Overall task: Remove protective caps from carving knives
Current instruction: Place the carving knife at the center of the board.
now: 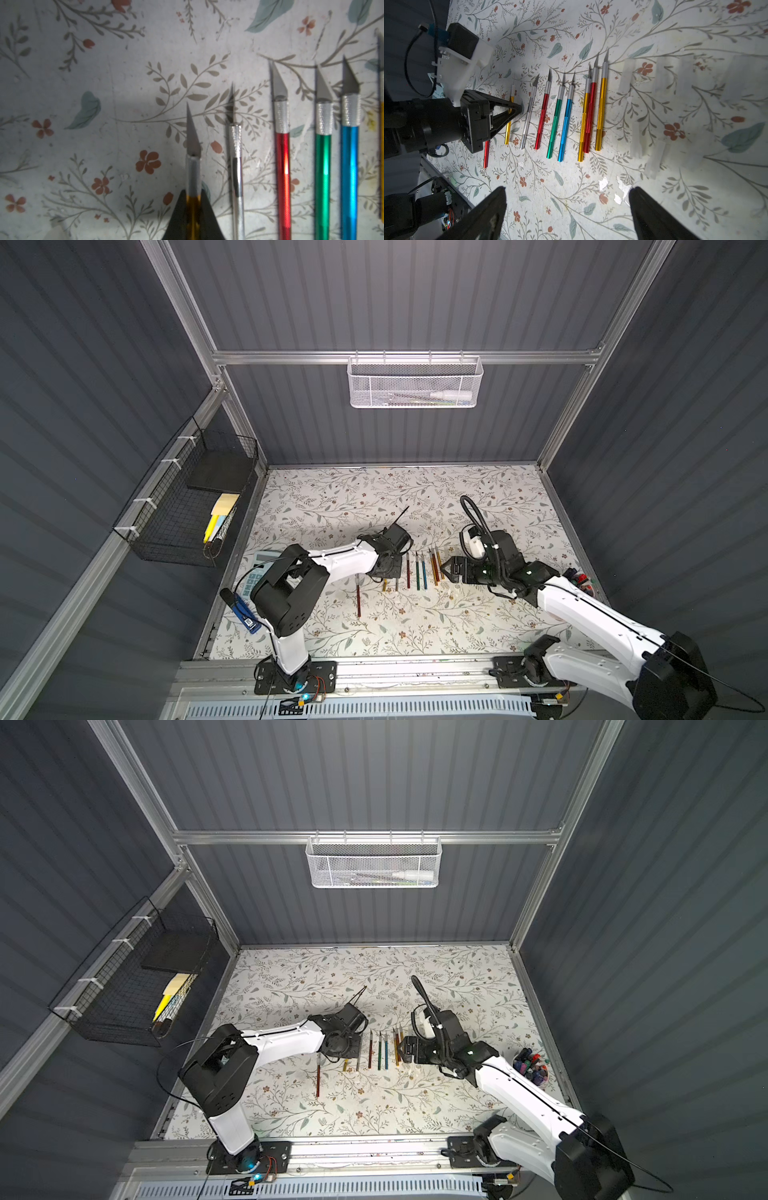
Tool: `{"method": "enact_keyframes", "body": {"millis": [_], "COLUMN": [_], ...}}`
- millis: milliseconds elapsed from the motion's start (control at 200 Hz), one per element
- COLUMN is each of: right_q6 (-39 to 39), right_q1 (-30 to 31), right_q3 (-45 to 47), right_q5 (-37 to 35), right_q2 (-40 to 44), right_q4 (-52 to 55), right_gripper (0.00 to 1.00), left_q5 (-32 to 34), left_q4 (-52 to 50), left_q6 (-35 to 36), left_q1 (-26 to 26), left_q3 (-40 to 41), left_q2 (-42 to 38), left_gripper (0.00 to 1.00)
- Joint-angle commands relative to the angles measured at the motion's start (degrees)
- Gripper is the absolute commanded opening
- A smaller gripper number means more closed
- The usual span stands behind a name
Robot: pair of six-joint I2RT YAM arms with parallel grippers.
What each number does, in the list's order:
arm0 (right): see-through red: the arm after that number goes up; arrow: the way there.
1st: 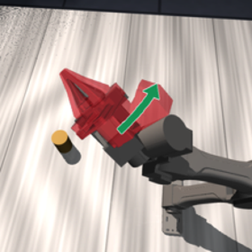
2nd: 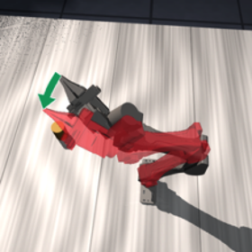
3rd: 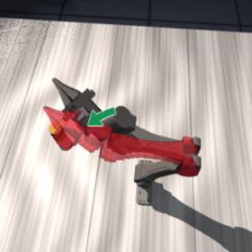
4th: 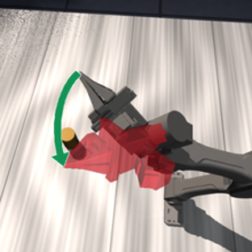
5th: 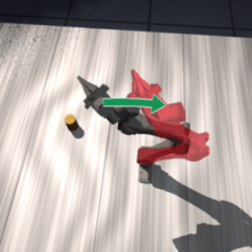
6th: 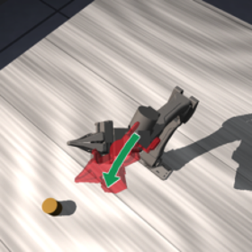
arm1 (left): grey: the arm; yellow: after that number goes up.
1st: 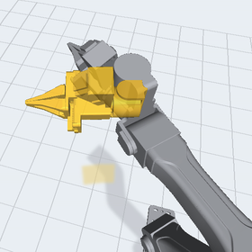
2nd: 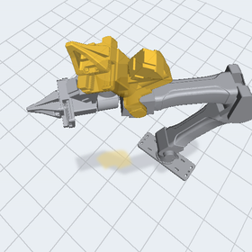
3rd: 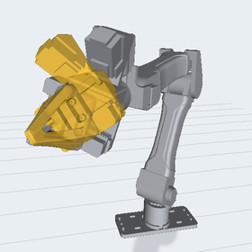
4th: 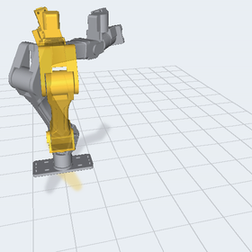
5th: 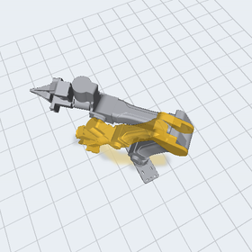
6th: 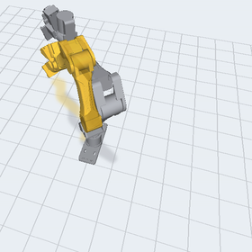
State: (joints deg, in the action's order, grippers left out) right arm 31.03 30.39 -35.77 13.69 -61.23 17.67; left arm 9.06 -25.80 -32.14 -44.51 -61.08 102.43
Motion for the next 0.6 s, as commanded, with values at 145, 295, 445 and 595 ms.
{"method": "enact_keyframes", "body": {"millis": [145, 295, 445, 595], "right_q6": [0.35, 0.44, 0.44, 0.7], "right_q1": [0.13, 0.19, 0.17, 0.19], "right_q3": [0.77, 0.7, 0.7, 0.79], "right_q5": [-0.99, -0.86, -0.95, -0.45], "right_q2": [0.23, 0.32, 0.32, -0.02], "right_q4": [-0.16, -0.23, -0.19, -0.77], "right_gripper": [0.93, 0.93, 0.93, 0.93], "left_q5": [1.09, 1.05, 0.74, 1.24], "left_q4": [-1.95, -1.95, -1.79, -3.19], "left_q6": [-0.57, -0.68, -0.59, -0.18], "left_q1": [0.39, 0.39, 0.39, 0.39], "left_q3": [-0.21, -0.06, -0.15, -1.64], "left_q2": [1.77, 1.58, 1.03, 0.15], "left_gripper": [0.18, 0.17, 0.18, 0.19]}}
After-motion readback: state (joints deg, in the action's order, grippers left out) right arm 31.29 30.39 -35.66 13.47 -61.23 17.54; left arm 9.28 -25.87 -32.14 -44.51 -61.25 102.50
